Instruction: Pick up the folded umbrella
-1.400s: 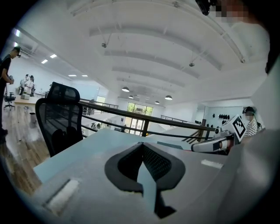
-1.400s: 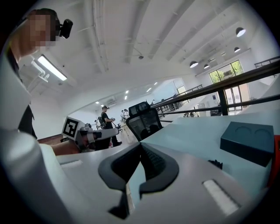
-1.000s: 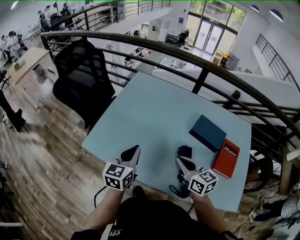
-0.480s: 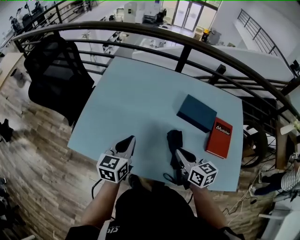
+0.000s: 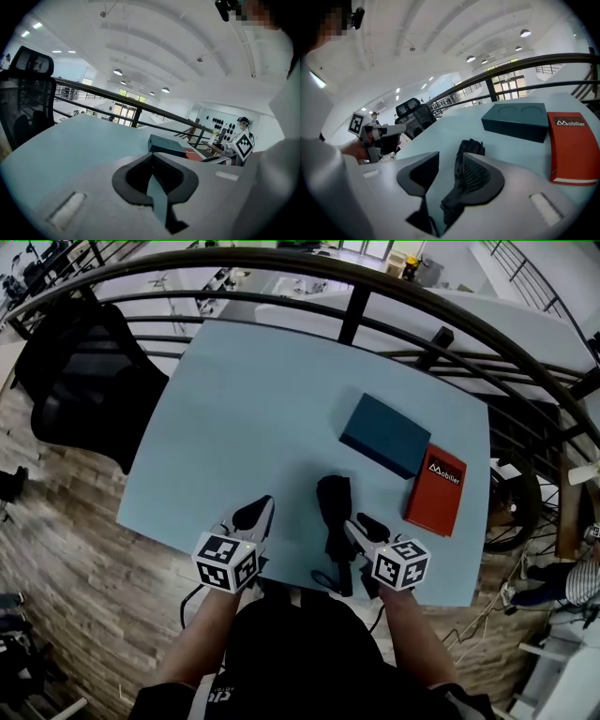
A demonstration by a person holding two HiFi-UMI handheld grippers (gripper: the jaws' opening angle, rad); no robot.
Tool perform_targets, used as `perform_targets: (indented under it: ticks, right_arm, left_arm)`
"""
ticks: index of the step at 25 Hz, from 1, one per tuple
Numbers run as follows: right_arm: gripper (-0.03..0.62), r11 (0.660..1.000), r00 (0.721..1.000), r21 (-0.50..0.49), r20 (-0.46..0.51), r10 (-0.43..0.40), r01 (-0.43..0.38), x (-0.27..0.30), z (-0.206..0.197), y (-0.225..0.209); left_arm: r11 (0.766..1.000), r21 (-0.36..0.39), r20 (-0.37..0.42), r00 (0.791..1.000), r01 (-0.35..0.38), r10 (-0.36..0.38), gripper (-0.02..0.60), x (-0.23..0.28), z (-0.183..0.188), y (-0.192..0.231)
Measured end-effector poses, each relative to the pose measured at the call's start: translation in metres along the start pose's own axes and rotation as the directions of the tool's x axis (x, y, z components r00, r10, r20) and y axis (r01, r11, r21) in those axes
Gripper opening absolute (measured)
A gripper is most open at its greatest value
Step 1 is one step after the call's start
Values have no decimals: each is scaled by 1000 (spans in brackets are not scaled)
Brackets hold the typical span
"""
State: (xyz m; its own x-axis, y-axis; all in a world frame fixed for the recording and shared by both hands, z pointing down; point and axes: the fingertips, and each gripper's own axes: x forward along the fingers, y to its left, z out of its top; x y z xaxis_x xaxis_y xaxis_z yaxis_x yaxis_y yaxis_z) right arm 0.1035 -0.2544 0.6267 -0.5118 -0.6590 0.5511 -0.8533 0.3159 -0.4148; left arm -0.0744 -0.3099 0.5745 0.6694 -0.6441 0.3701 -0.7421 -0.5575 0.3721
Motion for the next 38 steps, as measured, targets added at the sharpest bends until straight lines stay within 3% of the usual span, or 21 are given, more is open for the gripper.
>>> perform_targets:
  ticks: [6, 12, 21, 26, 31, 35, 38]
  right_arm:
    - [217, 998, 994, 51, -110, -16, 22, 26, -25, -16]
    - [346, 996, 980, 63, -194, -43, 56, 47, -38, -19]
    - [433, 995, 945, 67, -322, -54, 79, 64, -73, -28]
    - [431, 992, 923, 65, -377, -77, 109, 72, -90, -32]
    - [397, 988, 903, 41, -414, -119, 149, 75, -99, -36]
    - [310, 983, 855, 15, -495, -152, 184, 77, -99, -46]
    - [311, 975, 824, -55, -526, -212, 215, 79, -101, -44]
  left_arm:
    - [999, 17, -34, 999, 27, -27, 5, 16, -4, -12]
    - [998, 43, -41, 998, 51, -50, 5, 24, 2, -20]
    - [999, 21, -28, 999, 37, -36, 5, 19, -2, -7]
    - [1000, 6, -24, 999, 21, -21, 5, 9, -6, -2]
    - [999, 43, -25, 1000, 7, -6, 5, -2, -8, -1]
    - [999, 45, -13, 1000, 2, -1, 5, -9, -7, 2]
    - [999, 35, -12, 1000, -2, 2, 5, -13, -12, 4]
